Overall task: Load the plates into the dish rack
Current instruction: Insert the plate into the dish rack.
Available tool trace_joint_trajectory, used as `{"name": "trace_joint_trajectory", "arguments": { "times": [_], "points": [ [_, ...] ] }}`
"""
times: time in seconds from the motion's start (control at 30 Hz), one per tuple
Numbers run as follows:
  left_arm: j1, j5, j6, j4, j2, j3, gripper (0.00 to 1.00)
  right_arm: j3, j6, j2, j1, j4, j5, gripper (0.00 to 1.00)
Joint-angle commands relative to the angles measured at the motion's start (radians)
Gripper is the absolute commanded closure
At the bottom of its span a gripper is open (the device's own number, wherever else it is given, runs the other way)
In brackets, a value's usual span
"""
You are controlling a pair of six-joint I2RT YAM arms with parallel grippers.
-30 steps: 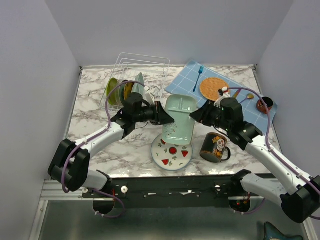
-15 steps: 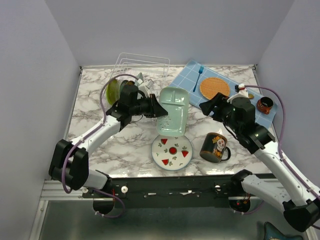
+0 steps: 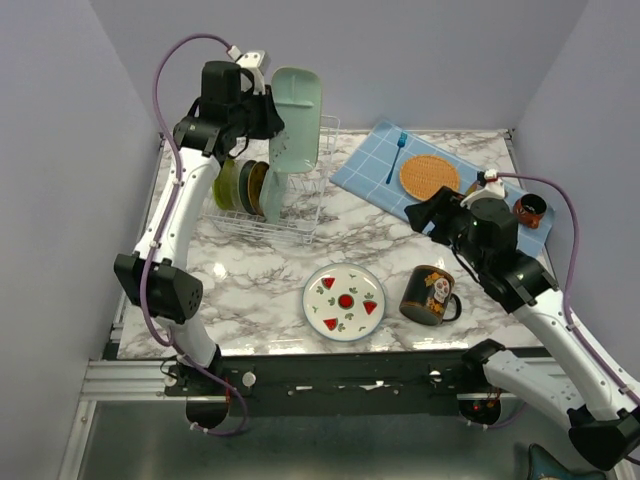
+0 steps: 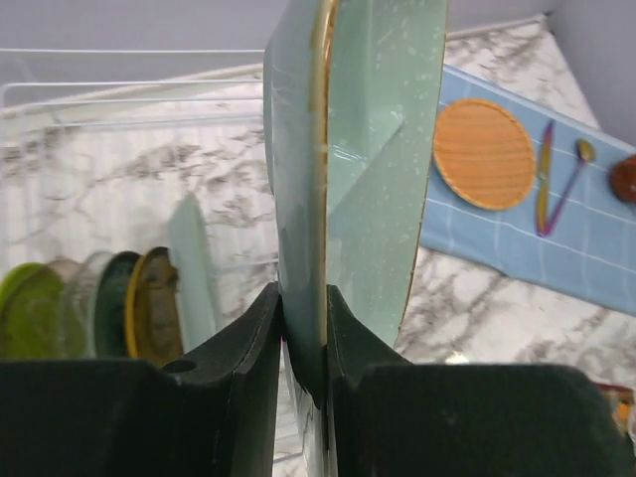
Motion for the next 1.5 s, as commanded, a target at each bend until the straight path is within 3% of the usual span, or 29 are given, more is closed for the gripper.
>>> {"name": "trace_joint_trajectory", "arguments": {
  "times": [0.0, 0.1, 0.3, 0.77, 1.47],
  "points": [
    [-0.01, -0.225, 0.152, -0.251, 0.088, 0.267, 1.0, -0.014, -0.014, 0.006, -0.009, -0.033, 0.005, 0.2],
    [-0.032, -0.354, 0.184, -0.333, 0.144, 0.373, 1.0, -0.022, -0.011, 0.013, -0.009, -0.037, -0.004, 0.19],
    [-0.106, -0.576, 0.224, -0.391, 0.176, 0.4, 1.0, -0.039, -0.011, 0.033, -0.009, -0.041, -0.024, 0.19],
    [-0.215, -0.816, 0.287, -0.405, 0.219, 0.333, 1.0, -0.071, 0.003, 0.046, -0.009, -0.036, -0.038, 0.19],
    [-0.261, -0.914, 0.269, -0.44, 0.34, 0.337, 1.0, -0.105, 0.002, 0.021, -0.011, -0.057, -0.016, 0.19]
  ]
}}
